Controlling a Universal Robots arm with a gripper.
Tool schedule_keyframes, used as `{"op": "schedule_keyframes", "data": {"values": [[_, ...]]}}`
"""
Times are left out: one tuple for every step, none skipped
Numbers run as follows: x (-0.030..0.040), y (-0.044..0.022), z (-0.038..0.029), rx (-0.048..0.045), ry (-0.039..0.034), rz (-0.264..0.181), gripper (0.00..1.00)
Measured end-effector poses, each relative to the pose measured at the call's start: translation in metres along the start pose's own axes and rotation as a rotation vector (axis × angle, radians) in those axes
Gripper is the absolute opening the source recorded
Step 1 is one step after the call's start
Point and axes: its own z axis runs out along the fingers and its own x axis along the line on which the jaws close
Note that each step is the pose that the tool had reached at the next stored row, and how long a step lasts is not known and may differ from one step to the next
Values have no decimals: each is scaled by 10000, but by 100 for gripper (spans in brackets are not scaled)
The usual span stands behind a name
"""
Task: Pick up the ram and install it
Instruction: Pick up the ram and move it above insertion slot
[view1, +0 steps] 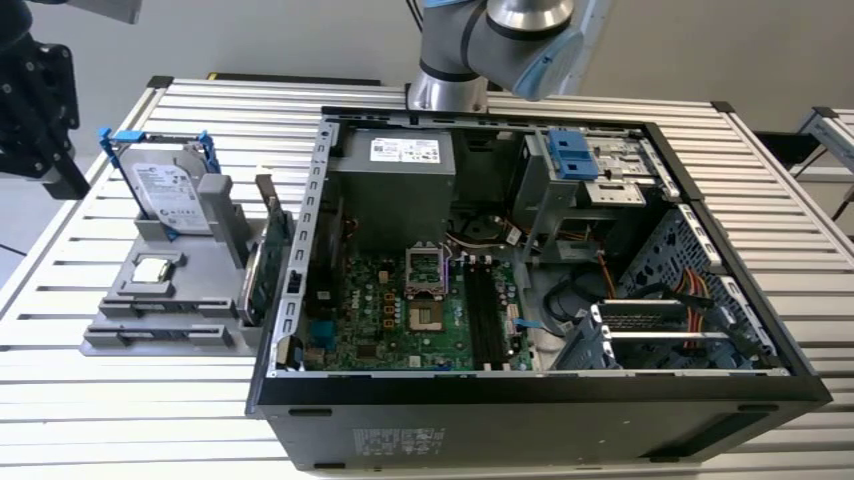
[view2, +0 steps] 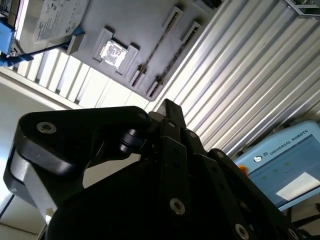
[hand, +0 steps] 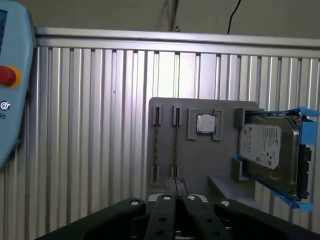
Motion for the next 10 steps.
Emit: {"op": "schedule_keyframes", "data": {"values": [[0, 0, 0, -2, 4, -115, 0], [0, 0, 0, -2, 6, -210, 0], [0, 0, 0, -4, 9, -288, 0], [0, 0, 0, -4, 10, -335, 0], [0, 0, 0, -4, 10, -341, 0], [0, 0, 0, -5, 10, -346, 0], [0, 0, 0, -5, 10, -352, 0], [0, 0, 0, -5, 11, -357, 0], [0, 0, 0, -5, 11, -362, 0], [0, 0, 0, -5, 11, -368, 0]]}}
